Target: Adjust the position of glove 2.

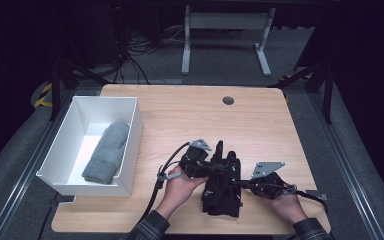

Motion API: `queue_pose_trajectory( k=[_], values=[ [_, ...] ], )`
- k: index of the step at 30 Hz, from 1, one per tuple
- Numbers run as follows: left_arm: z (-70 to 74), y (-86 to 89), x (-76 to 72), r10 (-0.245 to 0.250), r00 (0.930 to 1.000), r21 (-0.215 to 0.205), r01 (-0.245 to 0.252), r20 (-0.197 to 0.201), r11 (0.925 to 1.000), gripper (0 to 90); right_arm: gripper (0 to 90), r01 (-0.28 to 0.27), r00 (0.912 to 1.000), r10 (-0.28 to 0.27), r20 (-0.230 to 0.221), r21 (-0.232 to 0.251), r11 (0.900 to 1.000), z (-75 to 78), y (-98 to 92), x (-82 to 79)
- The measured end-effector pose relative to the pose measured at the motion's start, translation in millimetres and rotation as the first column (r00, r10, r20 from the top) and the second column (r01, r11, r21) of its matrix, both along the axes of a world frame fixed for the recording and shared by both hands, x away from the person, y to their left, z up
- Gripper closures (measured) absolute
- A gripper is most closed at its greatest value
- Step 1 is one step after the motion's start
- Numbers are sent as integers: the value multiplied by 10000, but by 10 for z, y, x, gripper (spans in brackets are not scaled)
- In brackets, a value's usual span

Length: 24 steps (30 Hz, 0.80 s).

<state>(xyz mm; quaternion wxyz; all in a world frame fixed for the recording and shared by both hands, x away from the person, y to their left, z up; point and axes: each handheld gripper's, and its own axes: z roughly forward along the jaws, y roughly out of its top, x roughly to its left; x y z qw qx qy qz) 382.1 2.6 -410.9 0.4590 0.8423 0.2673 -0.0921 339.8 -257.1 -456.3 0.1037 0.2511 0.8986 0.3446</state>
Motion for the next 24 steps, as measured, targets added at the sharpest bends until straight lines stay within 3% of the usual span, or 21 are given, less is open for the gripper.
queue_pose_trajectory(
  k=[6, 17, 22, 23, 24],
  values=[
    [-62, -98, 11, -149, 9999, 139, 150, -73, 9998, 883, 900, -29, 9999, 34, -144, 377, 9993, 1, 12, 20],
    [-272, -392, 27, -488, 9979, 641, 515, -430, 9966, 881, 900, -171, 9996, 179, -200, 428, 9989, -29, 43, 24],
    [-315, -431, 37, -525, 9973, 516, 552, -516, 9971, 853, 900, -183, 9996, 192, -200, 422, 9989, -30, 43, 21],
    [-313, -431, 41, -614, 9963, 194, 627, -608, 9978, 831, 900, -194, 9996, 202, -173, 425, 9989, -19, 36, 18],
    [-298, -430, 34, -603, 9966, 136, 612, -559, 9980, 818, 900, -157, 9998, 163, -115, 457, 9988, -8, 26, 15]
  ],
)
